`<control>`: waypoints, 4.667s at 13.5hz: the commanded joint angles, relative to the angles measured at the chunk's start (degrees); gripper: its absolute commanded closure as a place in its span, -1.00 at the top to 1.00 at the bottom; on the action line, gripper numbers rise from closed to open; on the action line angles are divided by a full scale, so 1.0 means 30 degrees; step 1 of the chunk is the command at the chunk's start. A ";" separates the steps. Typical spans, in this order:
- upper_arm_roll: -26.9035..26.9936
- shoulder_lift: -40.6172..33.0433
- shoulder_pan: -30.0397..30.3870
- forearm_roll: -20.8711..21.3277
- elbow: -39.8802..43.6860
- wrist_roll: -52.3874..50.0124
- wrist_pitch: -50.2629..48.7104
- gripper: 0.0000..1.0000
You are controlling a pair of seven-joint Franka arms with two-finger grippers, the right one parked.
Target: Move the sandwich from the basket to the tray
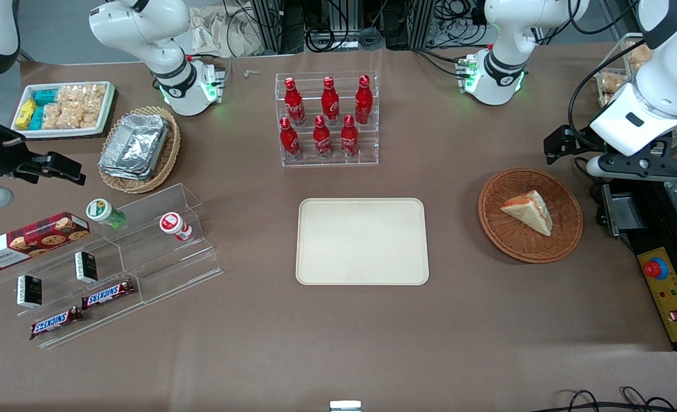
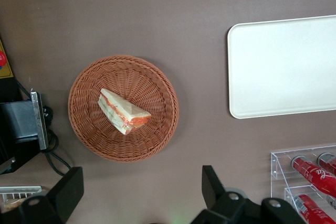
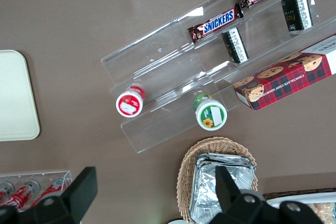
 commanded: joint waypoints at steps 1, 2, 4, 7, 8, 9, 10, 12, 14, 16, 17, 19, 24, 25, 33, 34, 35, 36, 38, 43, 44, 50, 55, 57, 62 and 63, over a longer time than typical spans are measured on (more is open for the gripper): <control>-0.0110 0.0051 0.0067 0.0083 0.0390 -0.0424 -0.0500 1.00; -0.0110 0.0107 0.0096 0.0083 0.0476 -0.0453 -0.0500 1.00; -0.0081 0.0166 0.0126 0.0112 0.0419 -0.0482 -0.0529 1.00; -0.0052 0.0137 0.0155 0.0141 0.0184 -0.2380 -0.0617 1.00; -0.0023 0.0108 0.0155 0.0170 0.0039 -0.3228 -0.0646 1.00; 0.0006 0.0195 0.0155 0.0461 0.0037 -0.4832 -0.0589 1.00; 0.0036 0.0196 0.0213 0.0580 -0.0079 -0.6385 -0.0588 1.00; 0.0065 0.0051 0.0214 0.0436 -0.0575 -0.7246 -0.0559 1.00; 0.0153 -0.0067 0.0243 0.0287 -0.1103 -0.9467 -0.0209 1.00; 0.0153 -0.0155 0.0243 0.0492 -0.1775 -0.9857 0.0289 1.00; 0.0182 -0.0272 0.0243 0.0580 -0.2272 -0.9916 0.0552 1.00; 0.0618 -0.0652 0.0272 0.0581 -0.3793 -0.9975 0.1574 1.00; 0.0710 -0.0947 0.0272 0.0610 -0.6695 -1.1732 0.4095 1.00; 0.0739 -0.0947 0.0272 0.0610 -0.7107 -1.1733 0.4419 1.00; 0.1764 -0.0596 0.0712 0.0610 -1.0622 -1.3252 0.8515 1.00; 0.1765 -0.0334 0.0712 0.0610 -1.0917 -1.3691 0.9161 1.00; 0.1765 0.0075 0.0712 0.0610 -1.0949 -1.4189 0.9603 1.00; 0.1765 0.0427 0.0712 0.0639 -1.0920 -1.4600 0.9868 1.00; 0.1765 0.1041 0.0654 0.0639 -1.0978 -1.5448 1.0512 1.00; 0.1736 0.3385 0.0448 0.3036 -1.0920 -1.9254 1.1626 1.00; 0.1735 0.3737 0.0448 0.3187 -1.0949 -1.9697 1.1832 1.00; 0.1881 0.4355 0.0507 0.3189 -1.1037 -2.0520 1.1863 1.00; 0.2174 0.5085 0.0507 0.3218 -1.0979 -2.0551 1.2009 1.00; 0.2175 0.5614 0.0653 0.3188 -1.0919 -2.0551 1.2155 1.00; 0.2175 0.6025 0.0683 0.2984 -1.0861 -2.0580 1.2740 0.87; 0.2175 0.6142 0.0683 0.2896 -1.0832 -2.0580 1.2858 0.68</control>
